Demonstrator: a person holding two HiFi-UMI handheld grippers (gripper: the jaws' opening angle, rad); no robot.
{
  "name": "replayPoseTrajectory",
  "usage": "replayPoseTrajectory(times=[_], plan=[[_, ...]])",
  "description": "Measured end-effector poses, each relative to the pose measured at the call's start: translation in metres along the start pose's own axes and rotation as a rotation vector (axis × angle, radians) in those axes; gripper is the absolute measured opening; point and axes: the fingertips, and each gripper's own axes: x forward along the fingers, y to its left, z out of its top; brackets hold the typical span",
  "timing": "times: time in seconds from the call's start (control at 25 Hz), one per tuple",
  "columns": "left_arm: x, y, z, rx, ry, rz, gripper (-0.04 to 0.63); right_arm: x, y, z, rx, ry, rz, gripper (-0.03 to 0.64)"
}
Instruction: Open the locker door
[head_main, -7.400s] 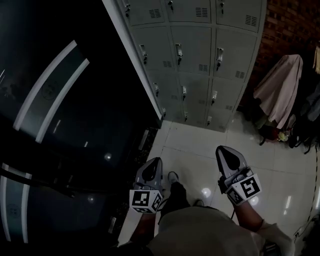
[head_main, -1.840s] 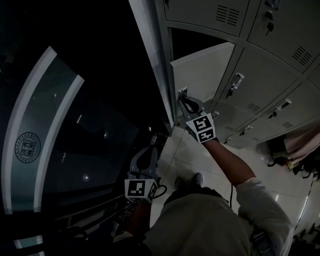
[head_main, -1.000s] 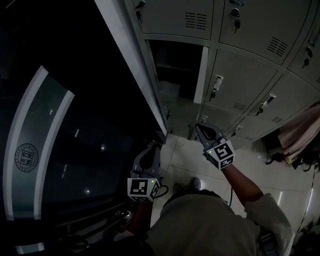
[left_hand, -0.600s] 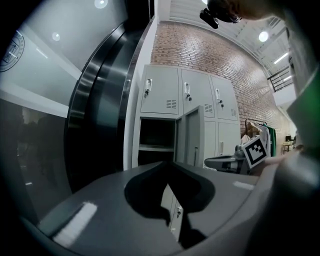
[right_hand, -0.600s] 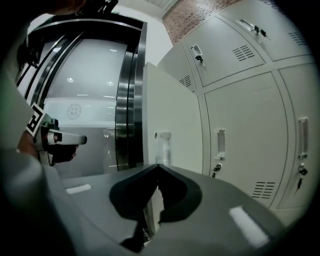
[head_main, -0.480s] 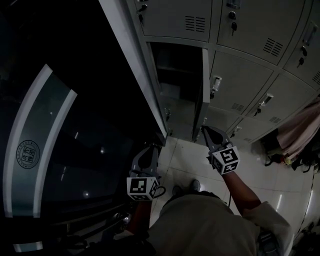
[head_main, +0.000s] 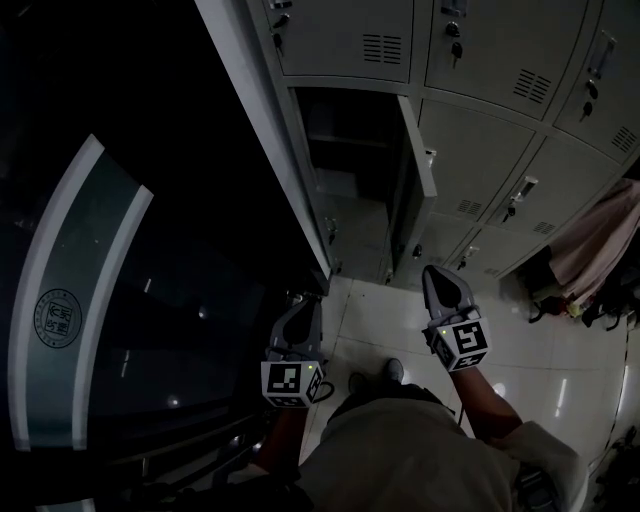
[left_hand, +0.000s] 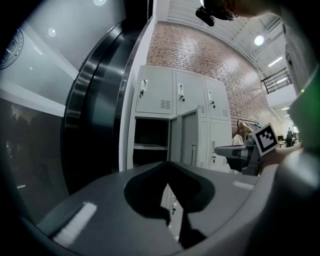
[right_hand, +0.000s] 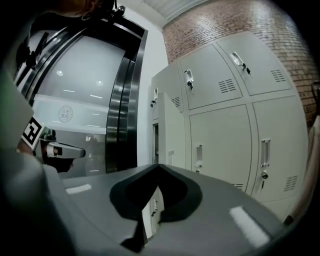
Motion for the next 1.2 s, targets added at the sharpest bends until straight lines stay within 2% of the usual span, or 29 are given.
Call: replayPoseTrajectory(times=[0.32, 0.44, 0.64, 0.76, 0.96, 1.08, 1.2], plan=[[-0.011, -0.001, -0.005, 0.0, 0.0, -0.038, 0.071, -0.034, 0.011, 0.008, 0.031, -0.031, -0.062, 0.0], [-0.022, -0.011, 0.008, 0.011, -0.012, -0.05, 0.071, -0.048, 0.017, 0.015, 0.054, -0.025, -0.063, 0.0], [-0.042, -0.022, 0.03, 0.02, -0.008, -0.047, 0.071, -0.073, 0.029, 0.044, 0.03, -0.048, -0.045, 0.002], [-0.056, -0.039, 0.044, 0.04, -0.013, -0.049, 0.071, -0.107, 0.036, 0.065, 0.018, -0.062, -0.049, 0.002], [-0.091, -0.087, 0.064, 0.056, -0.03, -0.04, 0.071, -0.181, 0.05, 0.078, 0.021, 0.039, -0.053, 0.002], [-0.121, -0.118, 0.071, 0.058, -0.03, -0.049, 0.071, -0.221, 0.059, 0.098, 0.008, -0.051, -0.031, 0.002], [-0.15, -0.144, 0.076, 0.047, -0.021, -0.066, 0.071, -0.264, 0.075, 0.107, 0.038, -0.031, -0.039, 0.002]])
